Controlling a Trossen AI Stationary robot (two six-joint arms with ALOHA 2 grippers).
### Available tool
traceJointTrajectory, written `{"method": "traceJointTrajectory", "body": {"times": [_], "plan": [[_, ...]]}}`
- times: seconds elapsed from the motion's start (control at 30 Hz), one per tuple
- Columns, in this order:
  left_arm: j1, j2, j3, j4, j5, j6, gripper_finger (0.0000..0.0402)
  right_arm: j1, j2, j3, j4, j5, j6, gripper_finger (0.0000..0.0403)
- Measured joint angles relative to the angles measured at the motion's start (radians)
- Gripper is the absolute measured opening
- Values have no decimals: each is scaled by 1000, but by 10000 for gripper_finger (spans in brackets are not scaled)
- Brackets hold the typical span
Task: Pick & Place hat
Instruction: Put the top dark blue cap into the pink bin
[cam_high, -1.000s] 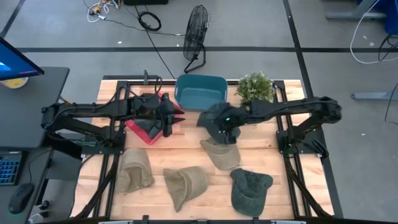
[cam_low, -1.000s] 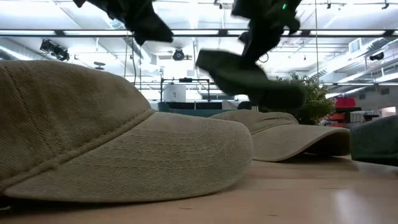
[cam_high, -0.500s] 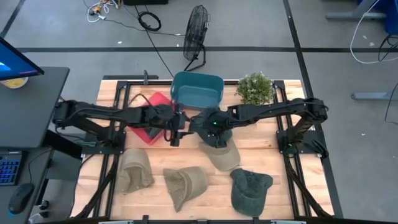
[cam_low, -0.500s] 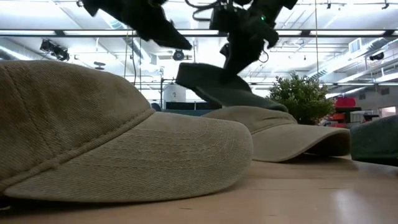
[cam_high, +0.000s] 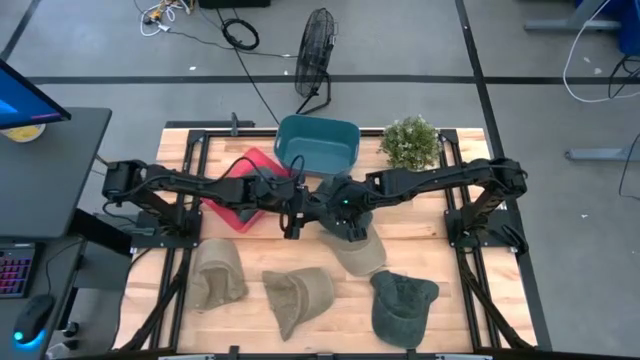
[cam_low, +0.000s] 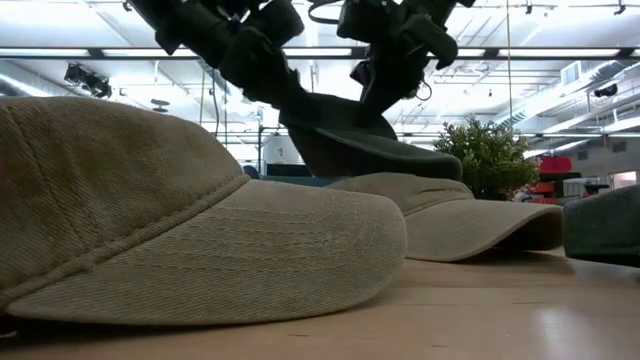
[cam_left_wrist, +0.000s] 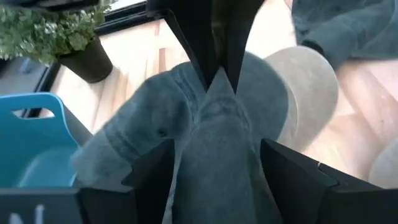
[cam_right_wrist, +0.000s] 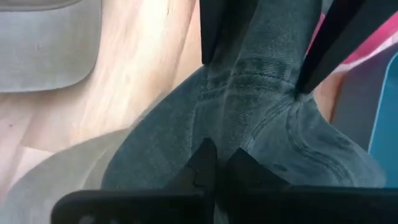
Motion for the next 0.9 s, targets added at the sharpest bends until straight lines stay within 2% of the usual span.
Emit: {"method": "traceJointTrajectory", "body": {"times": [0.17,0.4,0.43,0.6,0.8,0.9], "plan": [[0,1,0,-9,2,-56,180,7,0,0,42,4,-31,13],[-21,-1,0,-36,-2,-113,29,7,0,0,52,55,-5,60],[-25,-1,0,-41,-3,-126,19,7,-1,0,49,66,-5,70],[-51,-3,0,-41,-58,-202,25,16,-1,0,33,121,24,120],[-121,-106,0,-175,-298,-256,15,54,-10,0,-36,236,98,156],[-157,-199,0,-283,-396,-370,15,82,-26,-1,-64,341,102,159]]}}
